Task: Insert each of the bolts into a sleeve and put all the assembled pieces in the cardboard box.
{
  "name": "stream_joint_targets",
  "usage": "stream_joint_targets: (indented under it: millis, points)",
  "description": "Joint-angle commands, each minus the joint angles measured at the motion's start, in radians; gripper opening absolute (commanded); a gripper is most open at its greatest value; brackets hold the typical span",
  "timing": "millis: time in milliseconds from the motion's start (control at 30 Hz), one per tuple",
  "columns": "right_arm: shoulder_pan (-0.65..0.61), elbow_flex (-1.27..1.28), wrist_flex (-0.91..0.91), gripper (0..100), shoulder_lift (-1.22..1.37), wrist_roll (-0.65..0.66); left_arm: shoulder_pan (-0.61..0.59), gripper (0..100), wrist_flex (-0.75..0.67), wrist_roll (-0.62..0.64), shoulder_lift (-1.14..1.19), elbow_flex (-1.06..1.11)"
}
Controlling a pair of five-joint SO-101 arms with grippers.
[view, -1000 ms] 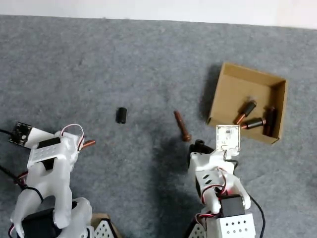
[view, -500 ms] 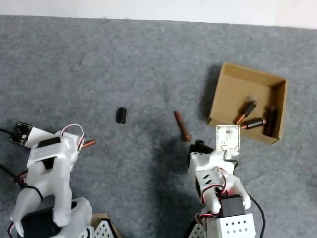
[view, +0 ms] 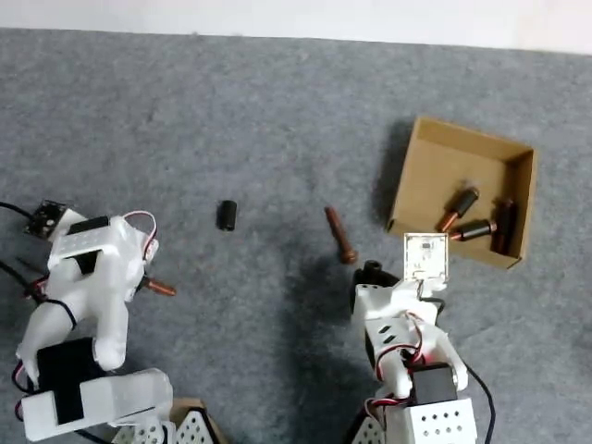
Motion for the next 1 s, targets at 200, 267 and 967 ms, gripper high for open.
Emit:
stream_joint_targets:
  millis: [200, 267, 967]
  points:
    - [0.002, 0.033, -0.131, 0.9, -0.012, 0.012, 0.044, 0, -0.044, -0.198, -0.464, 0.01]
    - [-0.027, 0.061, -0.193, 0.9, -0.012, 0.054, 0.079, 0, -0.048, -0.218, -0.61, 0.056]
    - [-0.39, 0.208, -0.437, 0.5, -0.01, 0.466, 0.662, 1, -0.721, -0.207, -1.689, 0.862]
